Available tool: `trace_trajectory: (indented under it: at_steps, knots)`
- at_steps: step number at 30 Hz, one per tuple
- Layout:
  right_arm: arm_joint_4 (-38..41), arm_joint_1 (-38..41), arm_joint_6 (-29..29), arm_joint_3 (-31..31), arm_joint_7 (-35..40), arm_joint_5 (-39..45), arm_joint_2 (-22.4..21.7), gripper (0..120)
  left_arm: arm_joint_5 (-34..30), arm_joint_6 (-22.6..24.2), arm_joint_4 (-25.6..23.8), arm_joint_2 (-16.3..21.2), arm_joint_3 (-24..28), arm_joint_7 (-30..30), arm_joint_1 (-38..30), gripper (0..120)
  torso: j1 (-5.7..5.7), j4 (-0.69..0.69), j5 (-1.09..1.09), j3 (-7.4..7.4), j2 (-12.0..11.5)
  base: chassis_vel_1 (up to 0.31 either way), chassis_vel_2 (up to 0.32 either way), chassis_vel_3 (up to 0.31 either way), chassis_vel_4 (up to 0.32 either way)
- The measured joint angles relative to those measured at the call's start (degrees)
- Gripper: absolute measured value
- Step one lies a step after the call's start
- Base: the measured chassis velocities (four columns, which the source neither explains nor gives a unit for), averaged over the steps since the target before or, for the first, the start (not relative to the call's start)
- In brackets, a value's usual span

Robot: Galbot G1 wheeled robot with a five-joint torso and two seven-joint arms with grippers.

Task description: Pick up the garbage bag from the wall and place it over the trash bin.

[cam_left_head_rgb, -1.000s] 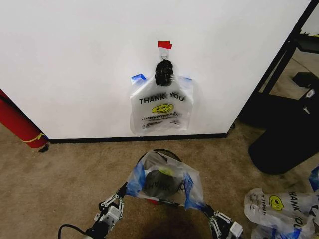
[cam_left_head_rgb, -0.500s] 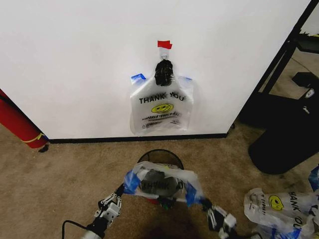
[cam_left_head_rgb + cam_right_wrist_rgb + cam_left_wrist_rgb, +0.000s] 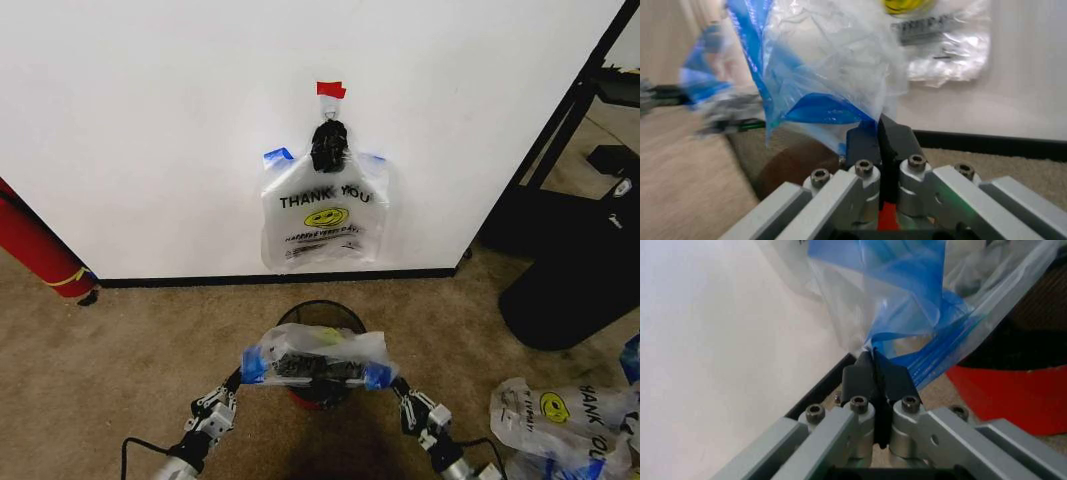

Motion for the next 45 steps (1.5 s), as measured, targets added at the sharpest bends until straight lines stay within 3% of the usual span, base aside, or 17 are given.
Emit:
trace_trajectory:
  at_steps: [6, 13, 22, 32, 39, 43, 45]
  knots:
    - [1.36, -4.92, 2.08, 2.1, -3.32, -1.21, -2.45, 0, 0.84, -0.06, -1.01, 2.02, -0.13, 0.01, 0.89, 0, 0.0, -0.01, 0.0, 0.0, 0.0, 0.0, 0.0, 0.0, 0.0]
    - [-0.84, -4.99, 2.21, 2.57, -1.11, -1.42, -2.67, 0, 1.42, -0.88, 2.52, 2.39, 0.3, 0.09, -0.34, 0, 0.0, -0.01, 0.0, 0.0, 0.0, 0.0, 0.0, 0.0, 0.0]
    - [-2.06, 5.24, -2.64, 0.09, 3.45, 4.07, 1.95, 0, 0.4, 2.06, 5.0, 1.13, 1.71, 2.54, -5.36, 0, 0.0, 0.01, 0.0, 0.0, 0.0, 0.0, 0.0, 0.0, 0.0]
    - [-7.52, 11.06, -8.77, -4.5, 6.93, 9.17, 6.51, 0, -0.21, 3.12, 6.41, 3.81, 1.97, 13.25, -8.16, 0, 0.0, -0.01, 0.0, 0.0, 0.0, 0.0, 0.0, 0.0, 0.0]
    - [-6.18, 11.6, -12.03, -5.17, 13.21, 8.51, 9.02, 0, -0.19, 2.51, 4.59, 4.58, 1.56, 15.27, -7.47, 0, 0.0, 0.0, 0.0, 0.0, 0.0, 0.0, 0.0, 0.0, 0.0]
    - [-3.78, 10.19, -12.66, -5.03, 14.78, 7.05, 8.38, 0, -0.56, 0.54, 2.53, 5.25, 0.27, 14.75, -5.48, 0, 0.0, 0.0, 0.01, 0.0, 0.0, 0.0, 0.0, 0.0, 0.0]
    - [-1.77, 8.54, -13.04, -4.64, 15.27, 5.23, 6.99, 1, -1.02, 0.28, 0.55, 6.02, -0.56, 14.8, -3.53, 7, 0.0, 0.0, 0.01, 0.0, 0.0, 0.0, 0.0, 0.0, 0.0]
